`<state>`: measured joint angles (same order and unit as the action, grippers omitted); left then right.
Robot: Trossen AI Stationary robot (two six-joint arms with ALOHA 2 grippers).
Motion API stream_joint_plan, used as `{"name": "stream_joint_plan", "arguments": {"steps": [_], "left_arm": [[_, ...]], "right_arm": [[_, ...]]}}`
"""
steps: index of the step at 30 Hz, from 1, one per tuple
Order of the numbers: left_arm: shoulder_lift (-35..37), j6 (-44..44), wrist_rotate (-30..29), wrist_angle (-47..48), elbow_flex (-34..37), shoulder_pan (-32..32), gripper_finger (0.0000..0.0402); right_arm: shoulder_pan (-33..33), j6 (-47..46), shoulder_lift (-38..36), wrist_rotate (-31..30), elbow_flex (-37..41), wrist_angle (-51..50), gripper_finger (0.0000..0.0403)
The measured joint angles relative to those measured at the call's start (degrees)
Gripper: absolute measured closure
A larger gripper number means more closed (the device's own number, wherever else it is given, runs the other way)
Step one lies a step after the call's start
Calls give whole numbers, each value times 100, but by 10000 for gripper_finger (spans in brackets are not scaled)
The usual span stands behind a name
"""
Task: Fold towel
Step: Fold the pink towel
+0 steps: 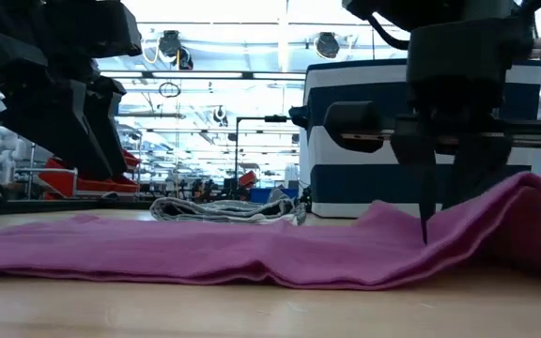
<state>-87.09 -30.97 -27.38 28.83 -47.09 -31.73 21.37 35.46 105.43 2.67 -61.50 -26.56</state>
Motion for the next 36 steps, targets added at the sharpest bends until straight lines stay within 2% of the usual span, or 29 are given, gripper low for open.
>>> {"name": "stream_joint_plan", "arguments": {"steps": [17,21,36], "left_arm": [[0,3,-53,56,0,-4,200],[0,3,-55,75,0,-4,200],[0,-19,-48,64,0,-32,200]], "right_arm": [[167,-206,2,-352,-1424,-1748,403],[226,-299,-55,-591,-1684,-2030,403],[238,-736,-835,-657,-1749,-2196,403]]}}
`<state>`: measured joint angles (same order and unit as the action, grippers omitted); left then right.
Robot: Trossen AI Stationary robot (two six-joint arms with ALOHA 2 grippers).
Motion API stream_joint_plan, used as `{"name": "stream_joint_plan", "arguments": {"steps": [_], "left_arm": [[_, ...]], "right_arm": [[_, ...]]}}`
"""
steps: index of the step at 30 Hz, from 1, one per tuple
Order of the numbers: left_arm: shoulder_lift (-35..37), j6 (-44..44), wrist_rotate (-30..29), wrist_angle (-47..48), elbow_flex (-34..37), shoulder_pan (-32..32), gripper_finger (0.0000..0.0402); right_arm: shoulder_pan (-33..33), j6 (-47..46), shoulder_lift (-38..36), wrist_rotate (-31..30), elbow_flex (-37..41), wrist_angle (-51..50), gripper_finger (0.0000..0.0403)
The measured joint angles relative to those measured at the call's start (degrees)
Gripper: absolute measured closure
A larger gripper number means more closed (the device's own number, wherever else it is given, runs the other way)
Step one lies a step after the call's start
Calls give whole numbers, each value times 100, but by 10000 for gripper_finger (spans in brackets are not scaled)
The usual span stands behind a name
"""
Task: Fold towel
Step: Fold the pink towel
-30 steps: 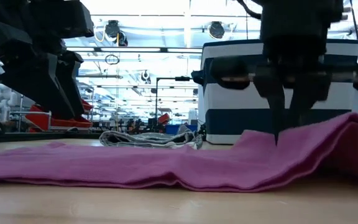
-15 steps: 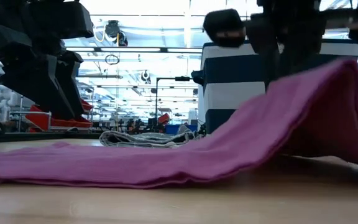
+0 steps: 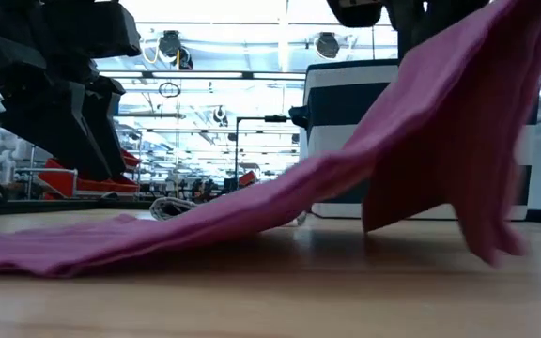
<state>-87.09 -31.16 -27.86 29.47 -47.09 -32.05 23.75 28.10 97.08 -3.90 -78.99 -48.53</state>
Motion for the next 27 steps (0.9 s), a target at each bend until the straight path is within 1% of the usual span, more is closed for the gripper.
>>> {"name": "stream_joint_plan", "arguments": {"steps": [4,7,16,23,25,27], "left_arm": [[0,-2,2,-62,0,-1,200],[0,-4,9,-81,0,-1,200],[0,17,29,-90,0,-1,200],[20,-4,-549,56,-2,-162,200],[20,-28,-501,222,-2,-184,200],[20,-77,-235,358,-2,-181,200]], "right_arm": [[17,-46,-136,-111,-1,-145,403],[43,-29,-270,-312,-1,-136,403],[28,472,-353,-362,-3,370,403],[-94,783,-324,-349,-4,719,403],[-139,809,-313,-333,-70,723,403],[-180,815,-285,-328,-172,754,403]]}}
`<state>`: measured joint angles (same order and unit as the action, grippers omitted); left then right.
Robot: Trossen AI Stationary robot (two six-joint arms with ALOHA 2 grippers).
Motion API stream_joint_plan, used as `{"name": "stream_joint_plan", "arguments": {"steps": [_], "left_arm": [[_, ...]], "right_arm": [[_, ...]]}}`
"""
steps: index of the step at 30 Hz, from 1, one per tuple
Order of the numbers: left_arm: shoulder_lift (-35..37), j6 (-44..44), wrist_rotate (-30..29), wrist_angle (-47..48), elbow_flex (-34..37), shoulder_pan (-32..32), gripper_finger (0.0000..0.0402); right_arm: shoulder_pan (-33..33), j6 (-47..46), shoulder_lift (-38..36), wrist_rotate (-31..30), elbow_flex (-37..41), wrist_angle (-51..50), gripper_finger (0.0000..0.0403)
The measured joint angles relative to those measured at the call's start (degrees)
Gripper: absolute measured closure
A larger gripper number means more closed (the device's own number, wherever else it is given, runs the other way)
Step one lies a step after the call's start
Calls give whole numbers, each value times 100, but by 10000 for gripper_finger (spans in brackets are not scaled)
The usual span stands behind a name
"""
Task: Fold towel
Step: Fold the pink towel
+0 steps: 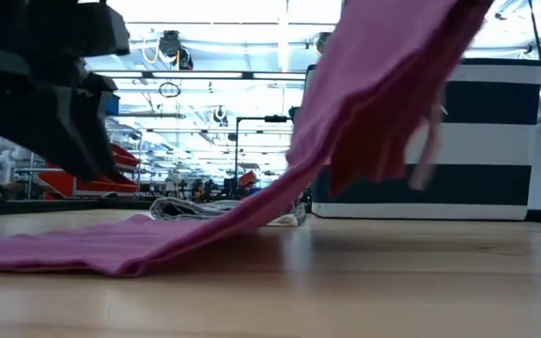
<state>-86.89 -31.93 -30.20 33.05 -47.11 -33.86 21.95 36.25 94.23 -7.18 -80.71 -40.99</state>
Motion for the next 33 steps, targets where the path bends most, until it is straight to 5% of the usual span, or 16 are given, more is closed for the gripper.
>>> {"name": "stream_joint_plan", "arguments": {"steps": [13,33], "left_arm": [[-40,225,517,-530,0,134,200],[-50,-1395,-805,1194,0,-471,200]], "right_arm": [[-386,356,262,153,-151,804,403],[-954,1160,746,474,-149,2652,403]]}}
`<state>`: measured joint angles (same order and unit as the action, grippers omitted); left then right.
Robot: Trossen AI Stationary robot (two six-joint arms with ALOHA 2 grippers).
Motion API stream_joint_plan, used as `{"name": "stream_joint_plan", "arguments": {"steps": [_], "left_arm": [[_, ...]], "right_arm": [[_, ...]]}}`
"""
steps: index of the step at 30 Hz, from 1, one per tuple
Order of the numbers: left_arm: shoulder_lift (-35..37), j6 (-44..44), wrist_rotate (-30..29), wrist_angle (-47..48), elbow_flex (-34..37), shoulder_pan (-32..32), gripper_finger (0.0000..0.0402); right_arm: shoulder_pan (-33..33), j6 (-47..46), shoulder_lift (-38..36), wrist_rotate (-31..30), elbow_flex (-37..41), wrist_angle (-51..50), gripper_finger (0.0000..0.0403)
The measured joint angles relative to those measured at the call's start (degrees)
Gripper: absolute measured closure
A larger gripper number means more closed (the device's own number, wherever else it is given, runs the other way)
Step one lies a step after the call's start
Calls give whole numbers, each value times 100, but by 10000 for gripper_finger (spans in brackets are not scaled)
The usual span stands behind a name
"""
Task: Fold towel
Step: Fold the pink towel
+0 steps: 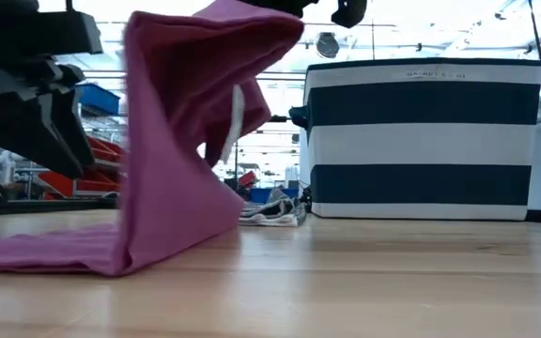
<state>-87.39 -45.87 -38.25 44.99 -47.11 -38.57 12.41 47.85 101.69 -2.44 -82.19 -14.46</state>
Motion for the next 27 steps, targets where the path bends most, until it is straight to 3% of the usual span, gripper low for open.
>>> {"name": "stream_joint_plan", "arguments": {"steps": [6,13,27], "left_arm": [[0,-544,-312,13,0,-378,200],[0,-1054,-434,20,0,-723,200],[0,-1228,-580,40,0,-887,200]], "right_arm": [[-140,0,278,287,0,271,403],[-151,194,741,204,7,795,403],[-171,90,1172,433,0,1344,398]]}}
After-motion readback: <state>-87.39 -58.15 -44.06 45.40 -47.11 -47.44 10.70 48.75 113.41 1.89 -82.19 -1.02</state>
